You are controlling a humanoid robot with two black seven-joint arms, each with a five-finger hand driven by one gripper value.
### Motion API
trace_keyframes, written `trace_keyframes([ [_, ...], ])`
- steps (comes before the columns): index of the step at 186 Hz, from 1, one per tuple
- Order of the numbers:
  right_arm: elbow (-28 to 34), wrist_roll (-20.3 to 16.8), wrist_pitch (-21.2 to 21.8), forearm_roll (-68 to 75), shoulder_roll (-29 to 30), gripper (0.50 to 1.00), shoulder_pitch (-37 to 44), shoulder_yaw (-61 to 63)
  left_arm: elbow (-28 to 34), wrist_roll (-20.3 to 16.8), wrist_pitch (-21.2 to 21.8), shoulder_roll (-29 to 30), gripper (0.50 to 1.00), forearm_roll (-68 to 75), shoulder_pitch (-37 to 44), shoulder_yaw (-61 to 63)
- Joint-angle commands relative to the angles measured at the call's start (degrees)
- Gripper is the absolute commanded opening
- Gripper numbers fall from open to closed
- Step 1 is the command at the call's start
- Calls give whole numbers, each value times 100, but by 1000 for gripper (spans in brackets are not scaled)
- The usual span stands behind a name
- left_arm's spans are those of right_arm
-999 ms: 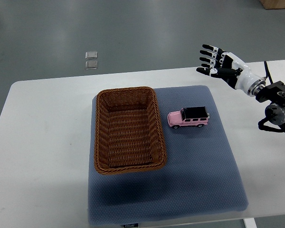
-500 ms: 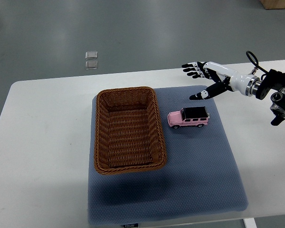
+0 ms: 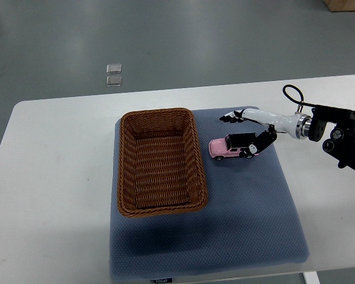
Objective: Place pink car in brown basket
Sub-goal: 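Close the right hand fingers around the pink SUV, then lift the pink SUV and carry it over the wicker basket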
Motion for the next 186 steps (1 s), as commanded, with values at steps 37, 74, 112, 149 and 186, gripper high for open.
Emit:
trace_keyframes([
  [37, -8, -11, -433, -291, 26, 805, 131, -562, 0, 0, 0, 0, 1000, 1, 0, 5],
  [74, -8, -11, -494, -291, 8, 672, 228, -729, 0, 0, 0, 0, 1000, -8, 0, 5],
  [112, -17, -19, -538, -291, -1, 500, 219, -720, 8, 0, 0, 0, 1000, 1, 0, 5],
  [149, -17, -19, -942, -247, -36, 500, 228, -667, 0, 0, 0, 0, 1000, -8, 0, 5],
  [186, -17, -2, -1136, -186, -133, 500, 333, -588, 0, 0, 0, 0, 1000, 1, 0, 5],
])
